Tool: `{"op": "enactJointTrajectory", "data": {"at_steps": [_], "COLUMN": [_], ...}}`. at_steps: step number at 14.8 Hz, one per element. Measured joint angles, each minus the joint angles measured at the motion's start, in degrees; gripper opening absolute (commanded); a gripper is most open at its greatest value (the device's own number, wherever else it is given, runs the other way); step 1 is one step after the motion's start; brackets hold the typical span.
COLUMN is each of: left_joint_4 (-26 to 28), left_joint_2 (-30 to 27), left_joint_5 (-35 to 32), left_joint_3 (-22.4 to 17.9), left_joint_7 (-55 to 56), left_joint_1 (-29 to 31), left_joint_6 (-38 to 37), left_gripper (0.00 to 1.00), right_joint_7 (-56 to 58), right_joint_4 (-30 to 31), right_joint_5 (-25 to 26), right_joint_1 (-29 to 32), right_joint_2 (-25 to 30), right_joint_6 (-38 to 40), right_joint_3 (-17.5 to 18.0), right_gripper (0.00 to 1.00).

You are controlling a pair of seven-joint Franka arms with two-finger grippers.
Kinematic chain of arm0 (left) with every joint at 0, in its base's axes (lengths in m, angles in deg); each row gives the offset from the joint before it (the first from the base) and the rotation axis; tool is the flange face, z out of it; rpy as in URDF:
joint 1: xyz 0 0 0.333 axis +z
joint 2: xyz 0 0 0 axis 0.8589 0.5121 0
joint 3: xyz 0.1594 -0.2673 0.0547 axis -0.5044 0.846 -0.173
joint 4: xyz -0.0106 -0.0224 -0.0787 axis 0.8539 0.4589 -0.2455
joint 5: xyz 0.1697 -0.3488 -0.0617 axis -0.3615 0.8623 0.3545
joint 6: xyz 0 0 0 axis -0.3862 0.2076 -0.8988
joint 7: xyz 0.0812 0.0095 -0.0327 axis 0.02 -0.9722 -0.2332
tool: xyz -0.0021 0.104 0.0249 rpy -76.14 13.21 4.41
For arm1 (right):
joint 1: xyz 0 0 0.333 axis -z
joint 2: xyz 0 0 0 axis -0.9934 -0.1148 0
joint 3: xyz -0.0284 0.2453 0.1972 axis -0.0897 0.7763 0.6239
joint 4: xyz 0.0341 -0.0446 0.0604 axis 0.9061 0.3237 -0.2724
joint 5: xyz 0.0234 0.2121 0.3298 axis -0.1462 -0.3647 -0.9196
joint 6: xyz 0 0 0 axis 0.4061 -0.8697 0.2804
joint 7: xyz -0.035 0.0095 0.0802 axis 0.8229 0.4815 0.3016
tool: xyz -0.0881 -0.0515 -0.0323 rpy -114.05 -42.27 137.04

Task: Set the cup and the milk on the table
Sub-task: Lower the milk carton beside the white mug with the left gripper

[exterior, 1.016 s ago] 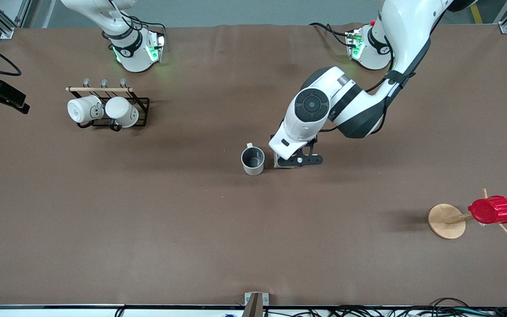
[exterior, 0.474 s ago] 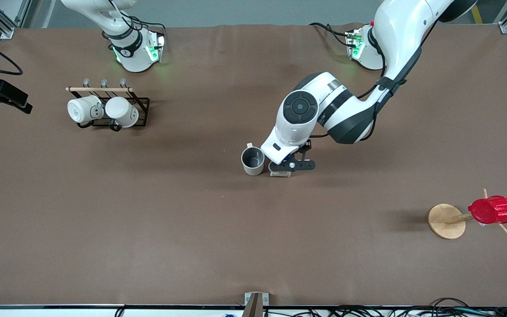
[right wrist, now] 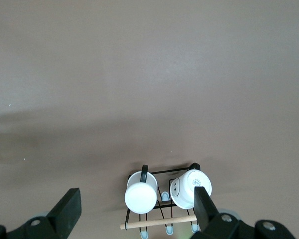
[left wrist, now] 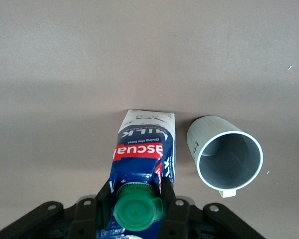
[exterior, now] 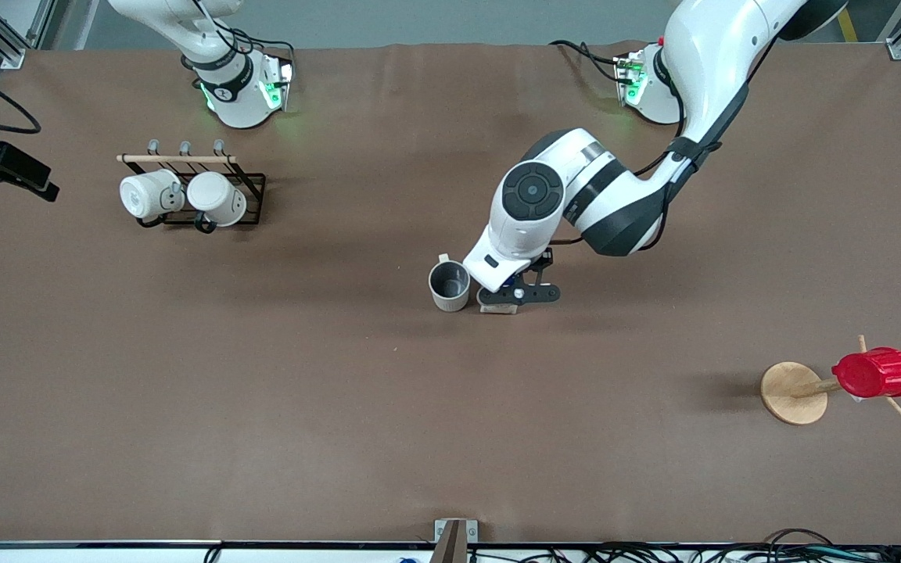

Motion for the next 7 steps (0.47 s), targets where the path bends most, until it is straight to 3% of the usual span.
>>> {"op": "enactJointTrajectory", "data": {"at_steps": [5, 7], "left_joint_4": [0.2, 0.2], "left_joint_2": [0.4, 0.5], "left_joint_5": [0.0, 0.0], "left_joint_3": [0.0, 0.0], "left_joint_7": [0.1, 0.1], "left_joint_1": [-0.2, -0.2], "left_joint_6": [0.0, 0.0], "left_gripper": [0.17, 0.25], "right_joint_7": [0.0, 0.0], "right_joint_4": [0.0, 0.0], "right_joint_5": [0.0, 0.0], "right_joint_1": [0.0, 0.0], "right_joint_2": [0.0, 0.0], "right_joint_6": [0.0, 0.1], "right_joint_3": [0.0, 0.0], "right_gripper": [1.00, 1.00]}}
